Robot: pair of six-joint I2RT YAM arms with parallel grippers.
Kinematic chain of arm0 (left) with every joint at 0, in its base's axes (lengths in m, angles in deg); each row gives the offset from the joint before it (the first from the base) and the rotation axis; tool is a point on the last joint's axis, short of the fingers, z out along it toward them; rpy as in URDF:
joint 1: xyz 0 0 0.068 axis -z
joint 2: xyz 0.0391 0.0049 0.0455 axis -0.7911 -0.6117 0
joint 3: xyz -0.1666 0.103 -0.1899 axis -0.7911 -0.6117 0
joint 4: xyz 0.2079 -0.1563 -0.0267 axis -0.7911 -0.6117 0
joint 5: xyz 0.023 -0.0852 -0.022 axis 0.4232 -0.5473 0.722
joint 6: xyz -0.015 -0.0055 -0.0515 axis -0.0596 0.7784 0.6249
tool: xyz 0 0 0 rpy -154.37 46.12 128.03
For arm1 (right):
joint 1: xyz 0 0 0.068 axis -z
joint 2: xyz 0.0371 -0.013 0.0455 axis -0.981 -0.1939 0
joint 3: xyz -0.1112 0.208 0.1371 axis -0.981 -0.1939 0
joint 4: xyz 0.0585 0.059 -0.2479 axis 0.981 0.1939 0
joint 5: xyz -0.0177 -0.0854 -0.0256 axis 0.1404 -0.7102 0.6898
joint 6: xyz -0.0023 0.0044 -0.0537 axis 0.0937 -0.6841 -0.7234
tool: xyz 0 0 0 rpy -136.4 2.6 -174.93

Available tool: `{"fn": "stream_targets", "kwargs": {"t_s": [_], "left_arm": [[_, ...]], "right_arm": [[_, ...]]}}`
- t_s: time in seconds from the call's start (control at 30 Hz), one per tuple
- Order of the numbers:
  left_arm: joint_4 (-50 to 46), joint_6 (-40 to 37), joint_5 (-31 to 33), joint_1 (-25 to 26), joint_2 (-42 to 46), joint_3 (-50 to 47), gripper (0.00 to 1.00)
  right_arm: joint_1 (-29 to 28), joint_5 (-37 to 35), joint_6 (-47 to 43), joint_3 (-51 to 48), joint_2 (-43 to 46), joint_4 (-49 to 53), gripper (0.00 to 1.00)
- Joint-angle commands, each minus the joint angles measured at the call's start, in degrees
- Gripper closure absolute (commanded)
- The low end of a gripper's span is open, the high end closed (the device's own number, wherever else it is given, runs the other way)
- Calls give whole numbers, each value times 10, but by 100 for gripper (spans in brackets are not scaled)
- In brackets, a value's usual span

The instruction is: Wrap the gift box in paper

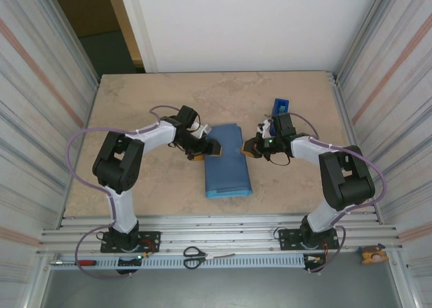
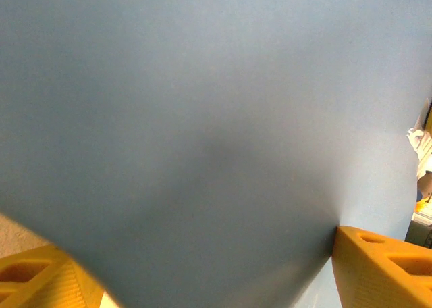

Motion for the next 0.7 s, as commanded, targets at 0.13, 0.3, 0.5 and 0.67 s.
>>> {"fn": "stream_targets", "kwargs": {"t_s": [0.13,0.3,0.5,0.67], "left_arm": [[-25,-16,78,17,-70,-33,18],[-25,-15,77,17,-70,-33,18],[-26,-17,76,17,-70,-32,18],[-28,-18,78,17,-68,-32,18]], "right_arm": [[8,9,1,9,45,28,100],[0,28,1,4,60,18,100],[4,30,13,-59,30,-31,100],[7,40,28,-77,32,-56,100]]}}
